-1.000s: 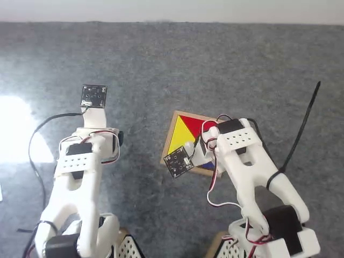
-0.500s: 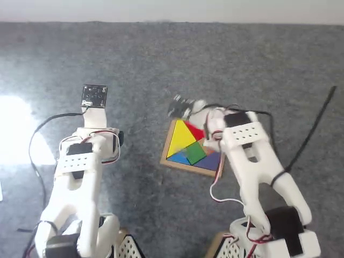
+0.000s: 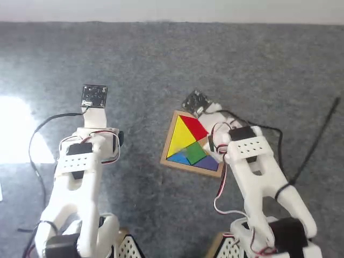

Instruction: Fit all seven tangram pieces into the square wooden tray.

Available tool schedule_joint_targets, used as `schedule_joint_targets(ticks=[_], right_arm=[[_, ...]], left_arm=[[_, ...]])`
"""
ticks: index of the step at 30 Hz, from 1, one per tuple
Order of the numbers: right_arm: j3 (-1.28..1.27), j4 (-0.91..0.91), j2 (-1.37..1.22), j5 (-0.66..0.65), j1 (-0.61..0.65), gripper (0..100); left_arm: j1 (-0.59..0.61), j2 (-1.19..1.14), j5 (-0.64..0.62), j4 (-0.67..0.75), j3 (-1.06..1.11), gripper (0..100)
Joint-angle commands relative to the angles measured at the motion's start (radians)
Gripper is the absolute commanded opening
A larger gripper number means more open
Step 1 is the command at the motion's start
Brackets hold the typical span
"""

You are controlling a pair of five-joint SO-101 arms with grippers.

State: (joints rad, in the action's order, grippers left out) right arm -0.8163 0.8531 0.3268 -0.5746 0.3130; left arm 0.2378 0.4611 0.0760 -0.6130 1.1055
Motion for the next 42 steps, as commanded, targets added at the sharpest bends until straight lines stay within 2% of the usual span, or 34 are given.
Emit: schedule_joint_targets(ticks=[1, 7, 12, 15, 20, 24, 28, 32, 37, 42], right_arm=[[-0.018, -0.077, -0.064, 0.015, 0.005, 6.5], [-0.018, -0.061, -0.140, 0.012, -0.015, 6.5], [-0.009, -0.062, -0.081, 0.038, -0.035, 6.5], [-0.011, -0.038, 0.099, 0.153, -0.051, 6.5], [-0.015, 0.136, 0.504, 0.256, -0.137, 6.5], [-0.109, 0.225, 0.820, 0.270, -0.191, 6.5], [-0.308, 0.266, 1.086, 0.269, -0.231, 6.9], [-0.468, 0.346, 1.282, 0.219, -0.239, 6.9], [-0.595, 0.412, 1.477, 0.198, -0.243, 6.5], [-0.677, 0.390, 1.478, 0.199, -0.328, 6.5]], left_arm=[[-0.005, 0.003, 0.003, -0.009, -0.005, 21], [-0.003, 0.003, 0.003, -0.009, -0.005, 21], [-0.003, 0.003, 0.003, -0.008, -0.005, 21], [-0.003, 0.003, 0.003, -0.008, -0.005, 21], [0.002, 0.012, 0.003, -0.003, 0.004, 21], [-0.005, 0.012, -0.002, 0.023, 0.010, 21], [0.000, 0.038, -0.075, 0.021, 0.013, 21], [-0.002, 0.244, -0.109, 0.028, 0.108, 21], [-0.038, 0.684, -0.078, 0.005, 0.329, 21], [-0.207, 1.105, -0.012, -0.066, 0.545, 21]])
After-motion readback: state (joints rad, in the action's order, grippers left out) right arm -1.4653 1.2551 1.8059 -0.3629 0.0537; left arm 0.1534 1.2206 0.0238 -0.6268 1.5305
